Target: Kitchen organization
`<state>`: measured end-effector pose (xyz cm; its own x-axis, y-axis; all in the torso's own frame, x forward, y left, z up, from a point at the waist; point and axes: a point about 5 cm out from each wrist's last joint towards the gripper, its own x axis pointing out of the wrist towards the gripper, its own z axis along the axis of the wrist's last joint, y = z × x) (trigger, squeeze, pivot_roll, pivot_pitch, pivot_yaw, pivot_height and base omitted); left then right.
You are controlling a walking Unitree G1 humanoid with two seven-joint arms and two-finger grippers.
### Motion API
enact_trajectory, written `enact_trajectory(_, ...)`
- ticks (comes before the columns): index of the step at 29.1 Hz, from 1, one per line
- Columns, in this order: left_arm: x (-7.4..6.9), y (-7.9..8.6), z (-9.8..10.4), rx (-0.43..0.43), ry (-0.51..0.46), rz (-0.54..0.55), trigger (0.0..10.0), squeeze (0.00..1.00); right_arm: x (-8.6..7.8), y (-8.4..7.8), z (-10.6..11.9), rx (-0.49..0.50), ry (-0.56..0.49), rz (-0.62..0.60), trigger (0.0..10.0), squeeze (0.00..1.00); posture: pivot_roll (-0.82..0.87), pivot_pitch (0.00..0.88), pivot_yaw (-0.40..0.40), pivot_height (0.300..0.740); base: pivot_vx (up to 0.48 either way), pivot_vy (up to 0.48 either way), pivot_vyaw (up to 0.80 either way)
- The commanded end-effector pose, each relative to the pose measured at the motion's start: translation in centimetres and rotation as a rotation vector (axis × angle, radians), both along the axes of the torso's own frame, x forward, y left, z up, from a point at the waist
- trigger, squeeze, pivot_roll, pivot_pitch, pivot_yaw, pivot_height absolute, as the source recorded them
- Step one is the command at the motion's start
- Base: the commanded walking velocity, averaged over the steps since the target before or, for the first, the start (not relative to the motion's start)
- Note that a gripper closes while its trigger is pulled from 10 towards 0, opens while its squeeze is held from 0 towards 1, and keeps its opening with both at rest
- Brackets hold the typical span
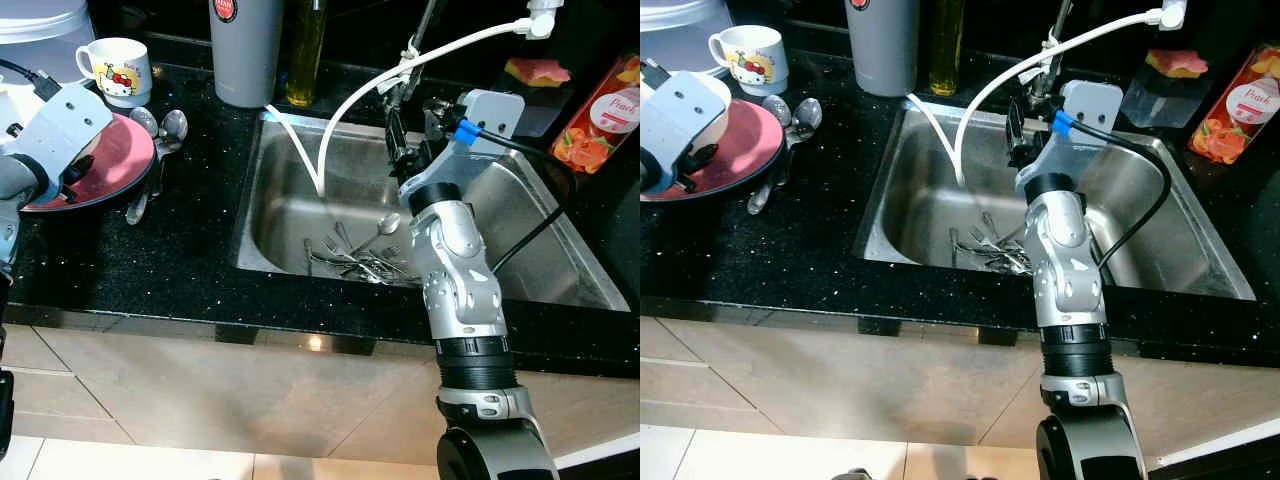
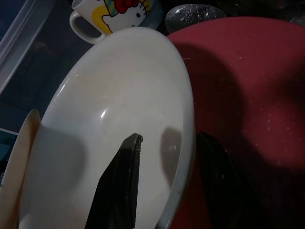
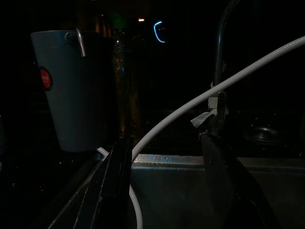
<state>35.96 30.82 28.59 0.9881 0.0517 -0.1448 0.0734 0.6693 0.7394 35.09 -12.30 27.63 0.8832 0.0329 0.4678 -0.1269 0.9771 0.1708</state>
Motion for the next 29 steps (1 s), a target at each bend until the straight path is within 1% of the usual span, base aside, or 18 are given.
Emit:
enact_trajectory(1,0.0,-0.05,-1.69,-0.013,0.065,0.0,10.0,0.0,-0.01,-0.19,0.01,-0.001,-0.004,-0.002,10.0,0.0,0.33,0.093,-0.133,0.74,0.0,0.0,0.0)
enact_trajectory(29,0.06,-0.25,-1.56,-0.013,0.064,-0.001,10.0,0.0,0.06,-0.11,0.09,-0.002,-0.003,0.004,10.0,0.0,0.32,0.104,-0.14,0.74,0.0,0.0,0.0)
